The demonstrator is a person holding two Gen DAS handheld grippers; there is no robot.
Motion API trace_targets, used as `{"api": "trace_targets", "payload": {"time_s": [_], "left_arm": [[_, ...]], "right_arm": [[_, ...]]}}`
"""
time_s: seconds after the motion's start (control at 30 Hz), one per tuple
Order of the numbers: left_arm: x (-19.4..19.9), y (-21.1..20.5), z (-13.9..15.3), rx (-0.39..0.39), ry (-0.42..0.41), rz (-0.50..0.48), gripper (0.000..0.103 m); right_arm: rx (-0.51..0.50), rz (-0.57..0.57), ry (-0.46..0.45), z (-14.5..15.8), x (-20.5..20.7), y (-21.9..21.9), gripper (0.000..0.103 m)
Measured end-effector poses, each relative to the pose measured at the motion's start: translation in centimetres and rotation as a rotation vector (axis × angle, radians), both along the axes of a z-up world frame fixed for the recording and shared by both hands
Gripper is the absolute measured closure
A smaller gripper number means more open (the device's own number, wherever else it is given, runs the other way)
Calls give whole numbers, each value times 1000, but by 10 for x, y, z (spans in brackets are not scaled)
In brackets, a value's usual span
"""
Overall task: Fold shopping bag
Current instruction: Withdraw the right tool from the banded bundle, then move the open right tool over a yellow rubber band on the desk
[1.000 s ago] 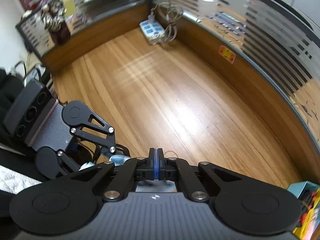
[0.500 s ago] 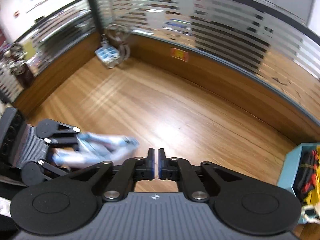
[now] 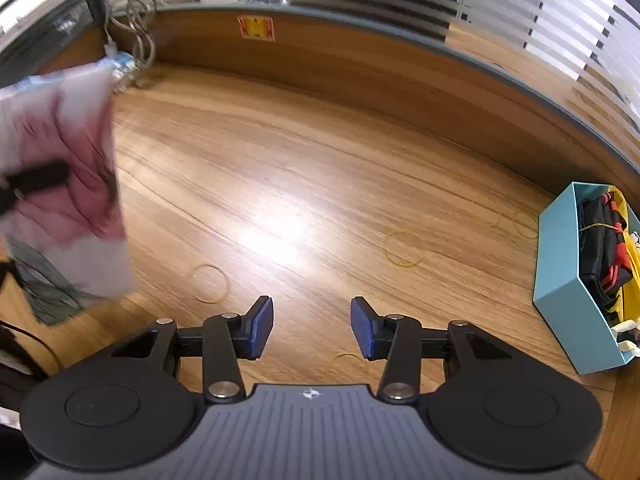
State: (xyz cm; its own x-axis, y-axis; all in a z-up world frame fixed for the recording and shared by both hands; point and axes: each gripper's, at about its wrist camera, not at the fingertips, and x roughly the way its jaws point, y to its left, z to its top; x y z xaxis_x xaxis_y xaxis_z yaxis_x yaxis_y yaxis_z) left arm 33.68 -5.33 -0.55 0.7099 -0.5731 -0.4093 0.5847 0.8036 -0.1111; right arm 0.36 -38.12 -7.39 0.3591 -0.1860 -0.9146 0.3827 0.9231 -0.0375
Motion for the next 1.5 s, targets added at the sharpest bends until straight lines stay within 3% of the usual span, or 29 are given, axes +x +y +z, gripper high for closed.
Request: {"api": "trace_targets", "payload": {"time_s": [0.1, 0.43, 0.7, 0.87, 1.13, 1.5], "left_arm": [[2, 2, 1, 10, 9, 21, 69], [9, 6, 1, 31, 33, 74, 68], [8, 5, -2, 34, 43, 68, 68], [8, 7, -2, 30, 51, 73, 68], [9, 6, -5, 25, 54, 73, 67], [8, 5, -4, 22, 52, 69, 67]], "right_arm": [[7, 21, -1, -17, 8, 2, 44], [110, 206, 12, -69, 48, 51, 42], [-54, 186, 61, -103, 73, 62, 42], [-112, 245, 79, -115, 80, 73, 40], [-172, 340, 104, -125, 78, 91, 40], [-207, 333, 113, -120, 82, 76, 38]]}}
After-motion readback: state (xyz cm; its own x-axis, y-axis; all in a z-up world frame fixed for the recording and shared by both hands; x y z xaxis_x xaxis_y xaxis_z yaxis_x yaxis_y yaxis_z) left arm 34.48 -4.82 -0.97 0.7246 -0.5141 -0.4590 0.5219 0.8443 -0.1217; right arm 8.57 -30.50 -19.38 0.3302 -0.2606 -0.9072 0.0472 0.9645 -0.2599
